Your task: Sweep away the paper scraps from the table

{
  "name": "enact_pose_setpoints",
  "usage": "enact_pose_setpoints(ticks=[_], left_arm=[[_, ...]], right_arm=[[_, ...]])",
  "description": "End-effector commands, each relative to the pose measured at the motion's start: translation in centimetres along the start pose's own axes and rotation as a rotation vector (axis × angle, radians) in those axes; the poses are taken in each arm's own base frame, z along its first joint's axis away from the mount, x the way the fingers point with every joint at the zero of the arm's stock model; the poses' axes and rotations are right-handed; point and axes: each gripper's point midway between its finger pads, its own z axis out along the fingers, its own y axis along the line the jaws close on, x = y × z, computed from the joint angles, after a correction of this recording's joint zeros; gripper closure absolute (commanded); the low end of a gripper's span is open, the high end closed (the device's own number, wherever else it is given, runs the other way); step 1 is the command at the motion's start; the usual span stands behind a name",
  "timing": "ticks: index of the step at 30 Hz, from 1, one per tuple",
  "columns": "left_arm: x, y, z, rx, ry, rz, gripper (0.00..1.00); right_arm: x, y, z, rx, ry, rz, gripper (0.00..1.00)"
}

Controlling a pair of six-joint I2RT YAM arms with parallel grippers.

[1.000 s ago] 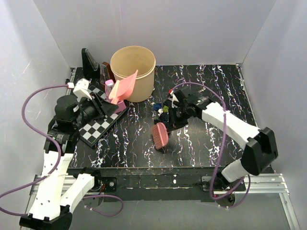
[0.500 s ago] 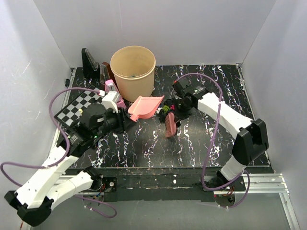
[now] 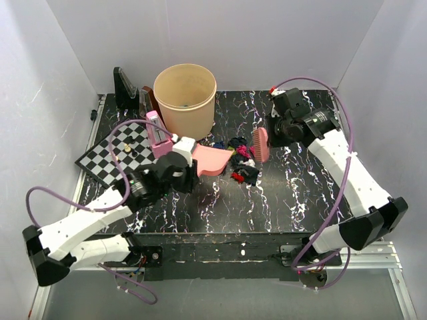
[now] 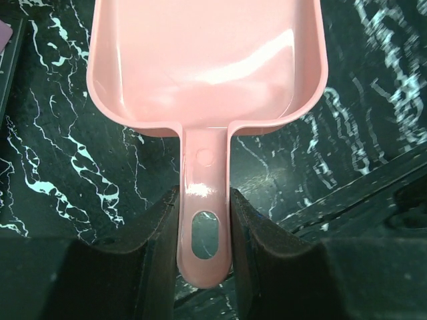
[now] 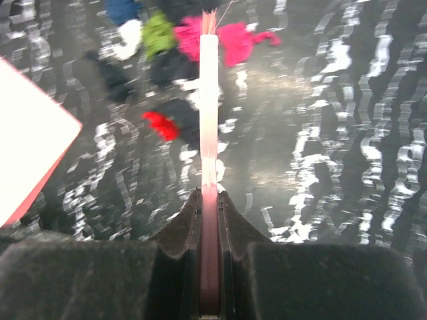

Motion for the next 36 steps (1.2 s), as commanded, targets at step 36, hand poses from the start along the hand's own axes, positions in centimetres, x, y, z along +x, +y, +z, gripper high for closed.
enact_pose_setpoints(ticks=[36], left_arm=[[12.5,-4.5,8.9,0.027,0.281,0.367,1.00]], right_arm=[[4.4,0.6,12.7,-0.198,0.370,-0.786,0.99]])
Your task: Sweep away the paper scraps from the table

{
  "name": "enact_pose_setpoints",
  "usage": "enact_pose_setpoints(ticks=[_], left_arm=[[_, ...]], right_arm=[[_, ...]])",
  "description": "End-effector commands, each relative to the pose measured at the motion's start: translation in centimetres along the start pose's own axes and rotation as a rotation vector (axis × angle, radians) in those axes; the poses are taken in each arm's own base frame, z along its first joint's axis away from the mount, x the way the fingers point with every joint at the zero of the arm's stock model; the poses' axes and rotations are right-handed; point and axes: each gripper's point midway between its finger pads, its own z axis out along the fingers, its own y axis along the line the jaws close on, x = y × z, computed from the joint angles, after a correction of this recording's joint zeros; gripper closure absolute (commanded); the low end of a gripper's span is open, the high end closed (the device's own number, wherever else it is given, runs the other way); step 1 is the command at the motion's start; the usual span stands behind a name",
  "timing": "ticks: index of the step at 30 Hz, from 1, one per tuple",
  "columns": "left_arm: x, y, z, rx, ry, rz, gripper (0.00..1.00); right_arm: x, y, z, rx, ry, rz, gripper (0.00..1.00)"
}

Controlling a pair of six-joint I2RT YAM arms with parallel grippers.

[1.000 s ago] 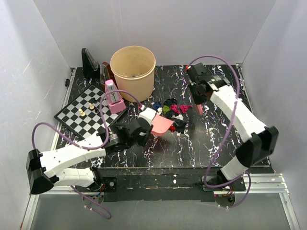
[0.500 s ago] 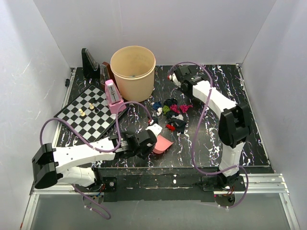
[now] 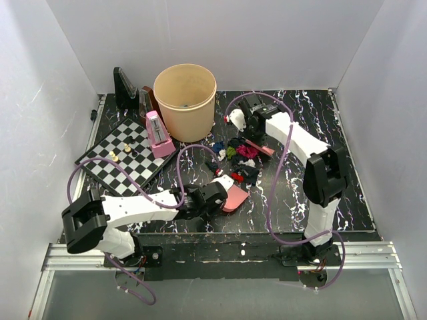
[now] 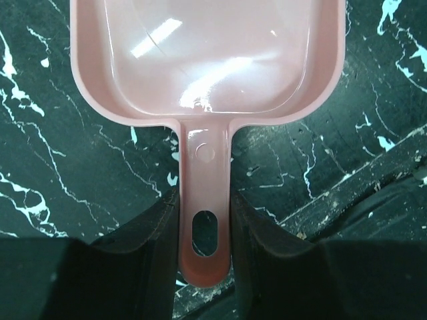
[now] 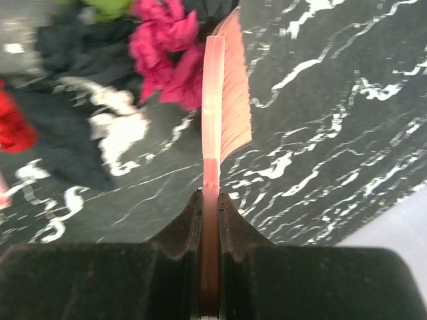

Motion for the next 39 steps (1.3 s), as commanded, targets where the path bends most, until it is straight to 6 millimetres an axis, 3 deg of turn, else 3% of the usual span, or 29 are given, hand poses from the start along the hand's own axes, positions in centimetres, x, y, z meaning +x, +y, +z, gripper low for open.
enact_pose_setpoints(ticks=[1,9,14,20,24,29,33,39], left_arm=[[-3.2,-0.7,0.2,0.031,-0.070,-0.020,1.00],[-4.5,-0.6,0.7,0.039,-0.082,-0.047,1.00],[-4.6,-0.6,1.1,0.040,-0.087,-0.051,1.00],[-4.6,-0.8,1.5,0.053,-0.111,-0.046,1.00],[-4.7,-0.4,1.3,0.047,-0.153,-0.062,1.00],[-4.6,0.0,1.0,0.030,-0.203,-0.044,1.00],[-4.8,0.1,0.1,-0.001,-0.237,-0.011,1.00],[-6.0,-0.5,-2.0,0.040,-0.290,-0.019,1.00]], right_arm=[[0.0,8.2,-4.0,-0.317,-0.062,0.050,0.99],[1.5,14.6,-7.1,-0.486,-0.007,0.052,0.99],[0.8,15.4,-10.7,-0.504,-0.095,0.136,0.99],[-0.5,12.8,-14.6,-0.441,-0.242,0.239,0.99],[0.6,10.0,-14.6,-0.328,-0.230,0.311,0.99],[1.7,8.4,-14.5,-0.235,-0.220,0.363,0.99],[3.3,4.9,-14.3,-0.006,-0.182,0.487,0.99],[4.8,0.8,-15.7,0.250,-0.269,0.712,0.99]])
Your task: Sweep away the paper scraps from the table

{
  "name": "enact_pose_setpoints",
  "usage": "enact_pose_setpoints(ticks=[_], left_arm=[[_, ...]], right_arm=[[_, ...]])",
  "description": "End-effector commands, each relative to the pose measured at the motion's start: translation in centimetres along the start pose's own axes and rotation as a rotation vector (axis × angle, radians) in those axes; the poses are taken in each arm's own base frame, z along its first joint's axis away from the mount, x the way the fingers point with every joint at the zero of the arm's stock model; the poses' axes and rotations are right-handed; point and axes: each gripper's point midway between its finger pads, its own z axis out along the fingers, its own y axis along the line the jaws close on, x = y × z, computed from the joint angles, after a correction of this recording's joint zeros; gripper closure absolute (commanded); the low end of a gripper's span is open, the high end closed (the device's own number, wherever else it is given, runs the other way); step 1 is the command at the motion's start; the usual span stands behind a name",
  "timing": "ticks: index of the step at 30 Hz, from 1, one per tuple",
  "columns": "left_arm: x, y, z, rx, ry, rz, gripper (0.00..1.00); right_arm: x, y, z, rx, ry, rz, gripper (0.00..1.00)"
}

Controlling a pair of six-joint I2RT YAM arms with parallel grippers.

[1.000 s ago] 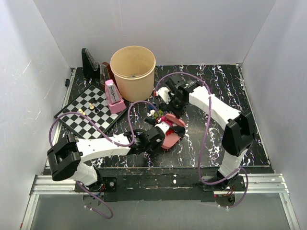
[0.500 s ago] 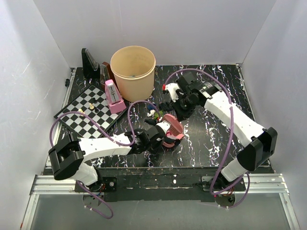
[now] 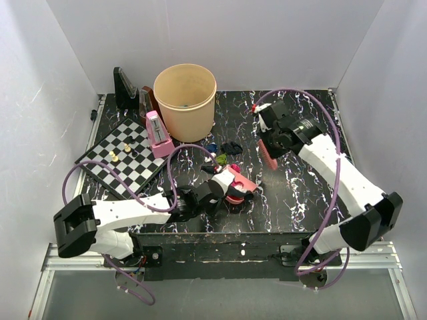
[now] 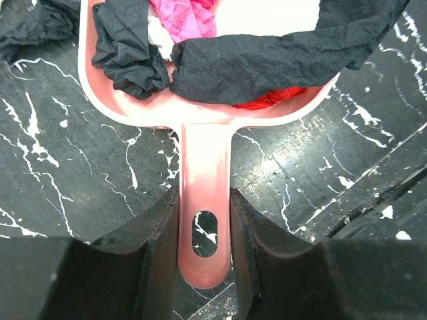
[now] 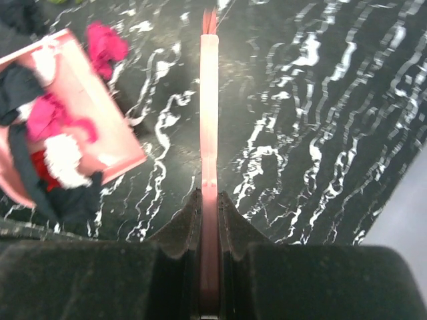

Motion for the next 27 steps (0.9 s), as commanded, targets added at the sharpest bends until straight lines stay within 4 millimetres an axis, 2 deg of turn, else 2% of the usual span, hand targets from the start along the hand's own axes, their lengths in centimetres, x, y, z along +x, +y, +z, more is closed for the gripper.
enact_pose_setpoints(ticks=[1,6,11,16,21,23,27], left_arm=[[-3.0,-0.2,-2.1,0.007,-0.111,-0.008,1.00],[-4.5,-0.4,-4.2,0.012,-0.111,-0.020,1.00],[-6.7,0.1,-7.0,0.003,-0.126,-0.052,1.00],[-9.5,1.3,-9.5,-0.018,-0.134,-0.069,1.00],[-12.9,4.3,-11.8,-0.060,-0.176,-0.129,1.00],[-14.7,6.7,-12.5,-0.070,-0.209,-0.206,1.00],[-18.7,9.4,-14.7,-0.082,-0.277,-0.290,1.00]], right_arm=[[-1.9,-4.7,-2.4,0.258,-0.191,0.235,0.99],[-0.5,-6.1,-2.4,0.337,-0.186,0.383,0.99],[0.7,-5.0,-2.4,0.264,-0.226,0.481,0.99],[1.5,-3.7,-3.4,0.155,-0.300,0.531,0.99],[3.2,-3.5,-3.6,0.153,-0.299,0.545,0.99],[3.6,-3.7,-3.8,0.156,-0.321,0.559,0.99],[4.0,-3.6,-4.2,0.139,-0.369,0.566,0.99]])
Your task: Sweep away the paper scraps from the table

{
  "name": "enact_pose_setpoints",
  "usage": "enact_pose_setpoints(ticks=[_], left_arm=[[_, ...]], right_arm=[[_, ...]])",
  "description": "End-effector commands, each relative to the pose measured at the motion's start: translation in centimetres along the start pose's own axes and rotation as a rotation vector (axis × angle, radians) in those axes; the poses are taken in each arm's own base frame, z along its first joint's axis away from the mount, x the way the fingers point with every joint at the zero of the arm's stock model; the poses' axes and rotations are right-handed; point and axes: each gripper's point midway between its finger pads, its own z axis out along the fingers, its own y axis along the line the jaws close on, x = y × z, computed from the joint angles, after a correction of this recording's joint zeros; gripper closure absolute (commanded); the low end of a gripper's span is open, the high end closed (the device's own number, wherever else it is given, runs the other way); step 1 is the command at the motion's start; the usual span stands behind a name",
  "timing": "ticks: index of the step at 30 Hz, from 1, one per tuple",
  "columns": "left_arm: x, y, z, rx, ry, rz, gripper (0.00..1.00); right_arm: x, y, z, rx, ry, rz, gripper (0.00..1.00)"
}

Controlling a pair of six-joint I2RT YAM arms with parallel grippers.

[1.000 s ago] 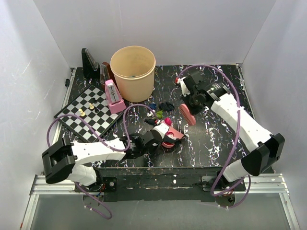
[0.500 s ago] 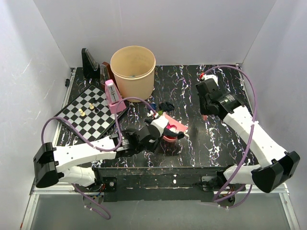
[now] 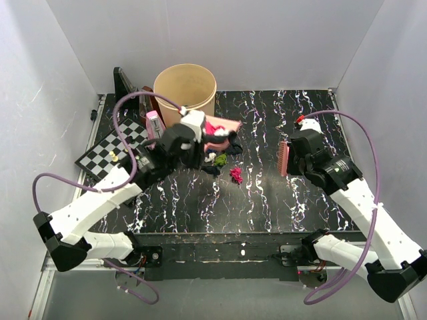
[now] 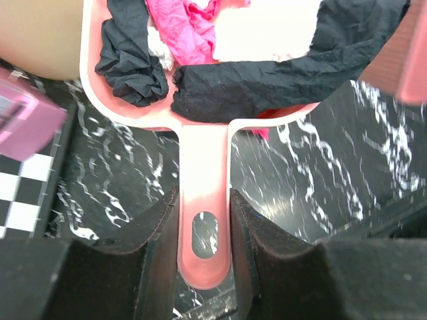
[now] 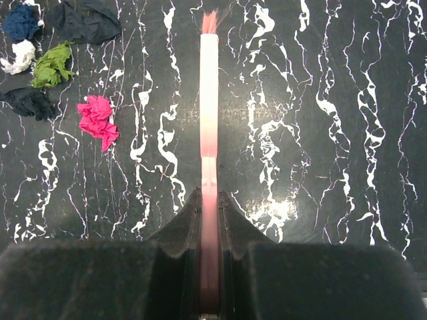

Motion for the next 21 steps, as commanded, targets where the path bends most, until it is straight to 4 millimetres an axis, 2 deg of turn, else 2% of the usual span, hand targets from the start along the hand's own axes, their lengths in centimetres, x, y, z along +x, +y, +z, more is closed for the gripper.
enact_pose_setpoints(ticks=[1,3,8,14,16,21], left_arm=[[-5.8,1.6,-2.4,0.011,-0.086,-0.080,1.00],[-8.5,2.1,-2.9,0.029,-0.124,-0.119,1.00],[-12.8,4.0,-1.5,0.100,-0.165,-0.227,1.00],[-15.4,6.8,1.5,0.226,-0.143,-0.500,1.00],[-16.0,7.1,2.3,0.297,-0.141,-0.578,1.00],[-16.0,9.1,4.3,0.446,-0.145,-0.833,1.00]], right_arm=[[-1.2,0.3,-0.7,-0.040,-0.088,0.060,0.99],[-1.0,0.2,-0.6,-0.032,-0.077,0.056,0.99],[-0.6,0.3,-0.5,-0.038,-0.060,0.053,0.99],[-0.3,0.4,-0.5,-0.050,-0.057,0.054,0.99],[-0.2,0.4,-0.5,-0.050,-0.053,0.053,0.99],[0.0,0.5,-0.5,-0.061,-0.048,0.054,0.99]])
